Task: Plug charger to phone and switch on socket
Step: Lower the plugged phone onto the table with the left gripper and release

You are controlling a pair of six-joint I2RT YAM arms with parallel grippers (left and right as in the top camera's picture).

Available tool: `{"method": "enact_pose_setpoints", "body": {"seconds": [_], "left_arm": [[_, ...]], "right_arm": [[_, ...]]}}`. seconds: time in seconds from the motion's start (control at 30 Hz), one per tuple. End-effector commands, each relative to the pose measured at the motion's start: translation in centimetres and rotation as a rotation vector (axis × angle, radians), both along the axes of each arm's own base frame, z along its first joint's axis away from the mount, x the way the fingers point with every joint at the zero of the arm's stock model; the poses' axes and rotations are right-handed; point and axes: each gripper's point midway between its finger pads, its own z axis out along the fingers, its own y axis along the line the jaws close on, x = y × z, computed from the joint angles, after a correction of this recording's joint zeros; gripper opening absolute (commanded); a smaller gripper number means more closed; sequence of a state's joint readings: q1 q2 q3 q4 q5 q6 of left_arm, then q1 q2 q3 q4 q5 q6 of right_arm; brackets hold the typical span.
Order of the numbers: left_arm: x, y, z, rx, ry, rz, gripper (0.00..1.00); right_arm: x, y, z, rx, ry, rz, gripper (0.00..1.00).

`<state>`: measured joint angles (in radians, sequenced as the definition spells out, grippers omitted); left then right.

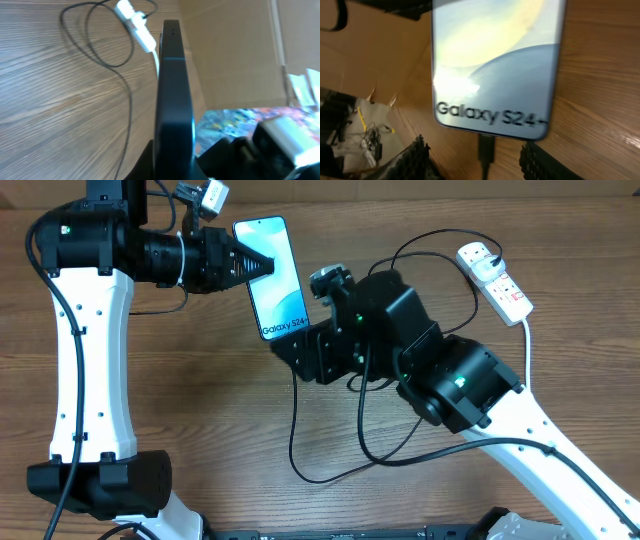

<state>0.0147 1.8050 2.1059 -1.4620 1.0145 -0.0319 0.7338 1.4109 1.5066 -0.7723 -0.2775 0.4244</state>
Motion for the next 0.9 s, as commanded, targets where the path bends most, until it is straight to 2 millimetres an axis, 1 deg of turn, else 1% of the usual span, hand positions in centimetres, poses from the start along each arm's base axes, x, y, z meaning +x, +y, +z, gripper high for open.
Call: {"method": "enact_pose_setpoints", "body": {"seconds": [0.0,0.1,0.13,0.17,0.2,0.27,0.37,0.47,0.53,0.63,0.7,0.77,0.87], "left_arm": [[0.8,1.3,-0.7,0.054,0.016,0.064,0.04],[1.2,2.1,-1.3,0.092,0.018,0.089,0.04],[1.4,2.4,-1.7,0.123,0.020,0.103,0.04],[1.6,3.0,-2.4,0.169,0.025,0.124,0.04],[1.8,3.4,-3.1,0.204,0.037,0.134,0.04],[1.6,3.5,-4.5,0.258,0.061,0.117,0.04],[1.3,2.5,-6.7,0.285,0.110,0.042,0.04],[1.6,1.3,-9.4,0.301,0.163,-0.031,0.04],[1.9,0.5,-11.2,0.308,0.186,-0.080,0.04],[2.2,-0.9,-13.9,0.308,0.231,-0.145,0.04],[2.5,-2.2,-16.4,0.319,0.262,-0.200,0.04],[2.7,-3.5,-18.4,0.327,0.270,-0.244,0.04],[3.6,-5.0,-20.9,0.340,0.261,-0.277,0.04]], "right_arm": [[1.3,-1.8,1.2,-0.005,-0.030,-0.066,0.67],[2.2,-3.5,0.3,-0.042,-0.007,-0.120,0.80],[2.6,-4.1,0.0,-0.056,0.001,-0.142,0.88],[3.1,-5.2,-0.5,-0.074,0.018,-0.180,0.95],[3.4,-5.9,-0.7,-0.082,0.032,-0.207,1.00],[4.6,-8.3,-1.5,-0.104,0.082,-0.315,1.00],[6.1,-12.0,-2.4,-0.121,0.140,-0.455,1.00],[6.9,-14.7,-3.0,-0.135,0.173,-0.531,1.00],[7.1,-16.4,-3.6,-0.150,0.202,-0.573,1.00],[7.3,-18.3,-4.4,-0.170,0.240,-0.621,1.00],[7.6,-19.5,-5.1,-0.183,0.270,-0.655,1.00],[7.8,-20.3,-5.9,-0.193,0.292,-0.675,1.00],[8.2,-20.8,-7.1,-0.211,0.325,-0.690,1.00]]}}
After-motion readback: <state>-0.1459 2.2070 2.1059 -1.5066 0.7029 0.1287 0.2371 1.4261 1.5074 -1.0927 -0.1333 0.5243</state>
